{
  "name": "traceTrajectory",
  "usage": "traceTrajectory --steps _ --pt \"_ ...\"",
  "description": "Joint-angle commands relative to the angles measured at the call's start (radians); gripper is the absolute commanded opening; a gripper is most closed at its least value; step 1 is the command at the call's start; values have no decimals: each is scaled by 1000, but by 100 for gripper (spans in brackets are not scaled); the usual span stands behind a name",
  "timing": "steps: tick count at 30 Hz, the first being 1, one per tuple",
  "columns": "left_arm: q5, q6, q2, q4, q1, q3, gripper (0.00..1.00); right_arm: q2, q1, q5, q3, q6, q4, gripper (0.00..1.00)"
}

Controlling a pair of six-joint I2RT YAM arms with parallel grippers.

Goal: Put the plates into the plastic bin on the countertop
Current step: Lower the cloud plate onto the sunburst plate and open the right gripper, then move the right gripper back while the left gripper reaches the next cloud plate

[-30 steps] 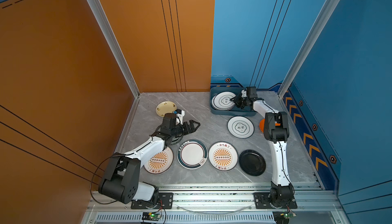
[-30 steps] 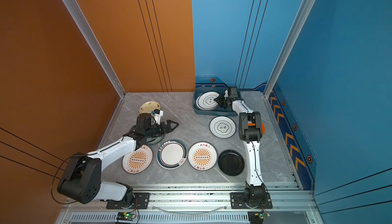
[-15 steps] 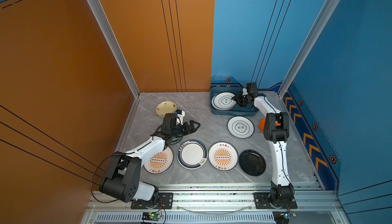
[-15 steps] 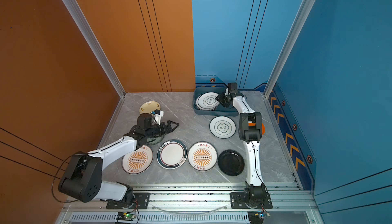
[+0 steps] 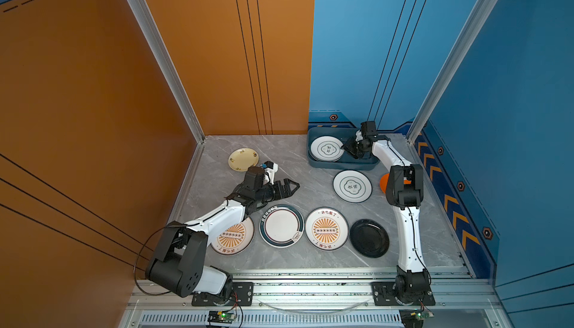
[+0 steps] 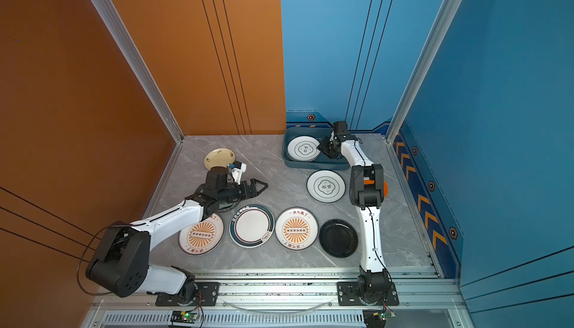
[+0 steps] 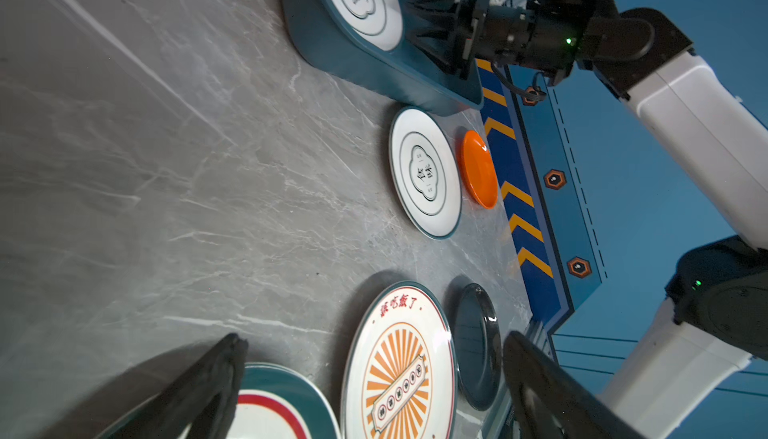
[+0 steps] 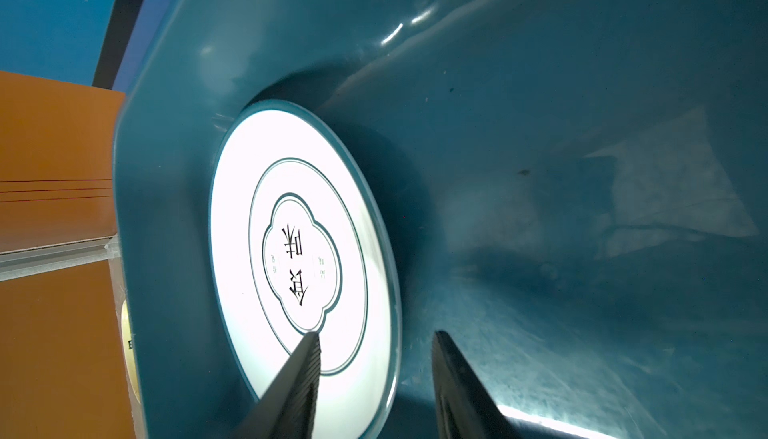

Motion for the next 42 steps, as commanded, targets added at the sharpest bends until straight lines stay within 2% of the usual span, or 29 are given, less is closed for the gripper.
traceTrajectory --steps 1,4,7,10,14,18,27,42 --pt "-5 46 40 -14 -84 88 98 -81 7 -13 26 -27 10 47" --pt "-23 60 103 -36 -160 151 98 -107 14 -46 26 -32 41 47" --pt "-33 54 158 -36 -214 198 98 -172 14 -18 -1 -54 28 47" --pt "-53 56 201 -53 -254 238 98 -273 7 11 -96 -69 42 47" --pt "-76 70 274 -89 -300 305 100 -483 -11 37 -320 -73 126 48" --pt "-73 58 354 -93 -329 349 95 -680 -37 61 -571 -78 214 49" --pt "-98 14 494 -55 -340 401 80 -979 -91 43 -927 -133 246 50" --pt "-224 -6 666 -85 -311 580 73 -1292 -110 59 -1358 -121 343 51"
